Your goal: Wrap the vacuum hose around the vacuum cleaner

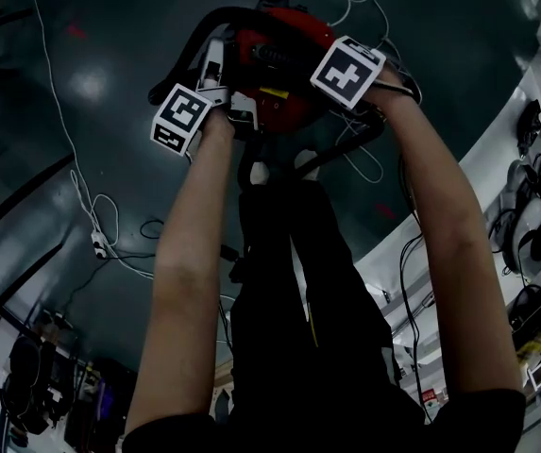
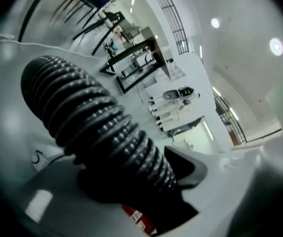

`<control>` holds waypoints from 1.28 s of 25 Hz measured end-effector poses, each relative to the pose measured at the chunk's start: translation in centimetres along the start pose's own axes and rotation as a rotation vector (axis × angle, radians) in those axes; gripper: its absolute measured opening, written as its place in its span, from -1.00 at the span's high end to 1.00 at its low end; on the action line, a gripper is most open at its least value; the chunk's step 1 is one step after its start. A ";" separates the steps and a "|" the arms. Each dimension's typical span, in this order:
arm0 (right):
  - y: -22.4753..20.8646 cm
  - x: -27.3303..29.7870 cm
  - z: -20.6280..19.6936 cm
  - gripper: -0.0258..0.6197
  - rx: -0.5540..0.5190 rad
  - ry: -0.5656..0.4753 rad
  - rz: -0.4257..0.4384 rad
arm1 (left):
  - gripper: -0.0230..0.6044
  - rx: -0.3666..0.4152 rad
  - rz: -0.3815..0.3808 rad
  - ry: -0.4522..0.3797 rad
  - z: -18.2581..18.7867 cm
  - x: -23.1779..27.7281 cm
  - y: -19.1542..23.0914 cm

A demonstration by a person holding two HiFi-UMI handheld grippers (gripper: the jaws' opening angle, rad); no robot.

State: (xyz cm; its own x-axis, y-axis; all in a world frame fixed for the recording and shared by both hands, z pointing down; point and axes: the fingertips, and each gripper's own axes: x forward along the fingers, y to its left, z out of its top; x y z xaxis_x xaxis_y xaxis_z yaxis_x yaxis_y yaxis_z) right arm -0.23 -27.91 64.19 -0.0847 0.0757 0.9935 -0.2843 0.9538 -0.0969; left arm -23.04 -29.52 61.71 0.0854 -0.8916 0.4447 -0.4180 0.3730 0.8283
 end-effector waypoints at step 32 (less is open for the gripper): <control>-2.5 -0.5 1.0 0.12 -0.165 0.016 -0.265 | -0.40 -0.053 0.281 0.303 -3.6 -1.1 3.7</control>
State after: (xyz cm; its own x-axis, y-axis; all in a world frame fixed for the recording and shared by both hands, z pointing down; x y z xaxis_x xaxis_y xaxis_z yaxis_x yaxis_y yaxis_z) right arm -0.41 -30.58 63.90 -0.0129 -0.1786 0.9838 -0.1352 0.9752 0.1753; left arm -21.38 -26.20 65.51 0.2402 -0.6401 0.7297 -0.4166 0.6110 0.6731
